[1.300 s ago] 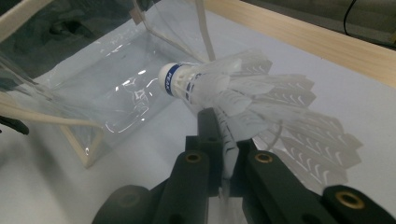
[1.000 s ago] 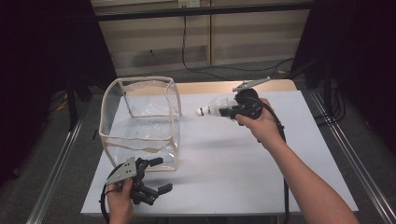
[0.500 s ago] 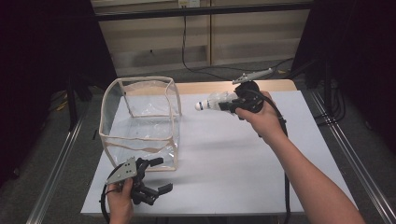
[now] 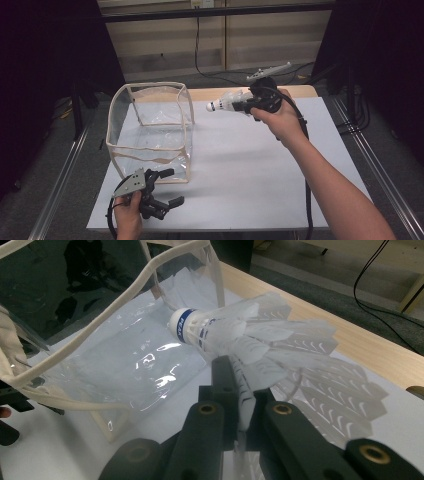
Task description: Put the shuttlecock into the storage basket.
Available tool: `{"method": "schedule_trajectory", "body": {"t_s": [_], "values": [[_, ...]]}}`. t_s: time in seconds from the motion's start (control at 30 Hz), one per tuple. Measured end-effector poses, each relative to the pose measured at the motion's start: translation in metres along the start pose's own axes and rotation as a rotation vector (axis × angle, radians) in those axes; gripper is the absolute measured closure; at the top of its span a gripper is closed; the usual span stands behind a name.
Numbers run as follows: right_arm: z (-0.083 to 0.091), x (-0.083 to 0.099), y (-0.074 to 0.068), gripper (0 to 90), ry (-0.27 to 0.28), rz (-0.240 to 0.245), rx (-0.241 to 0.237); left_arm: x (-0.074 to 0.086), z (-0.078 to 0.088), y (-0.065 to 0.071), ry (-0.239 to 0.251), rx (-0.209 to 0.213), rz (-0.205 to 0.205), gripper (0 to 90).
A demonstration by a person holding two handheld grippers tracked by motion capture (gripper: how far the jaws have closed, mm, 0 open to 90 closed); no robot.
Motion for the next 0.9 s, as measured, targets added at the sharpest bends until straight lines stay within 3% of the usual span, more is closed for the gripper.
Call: {"method": "schedule_trajectory", "body": {"t_s": [0.9], "values": [[-0.007, -0.028, -0.016, 89.1, 0.000, 0.026, -0.015, -0.002, 0.004, -0.003, 0.013, -0.012, -0.005, 2.8]]}}
Point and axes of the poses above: each handheld gripper's, and its own axes: z roughly backward along the jaws, x roughly out of its underside, y roughly to its right, the point moved 10 cm from there along -z, roughly forward along the jaws, and after that the axes turned 7 degrees about y, right-handed, at the moved point
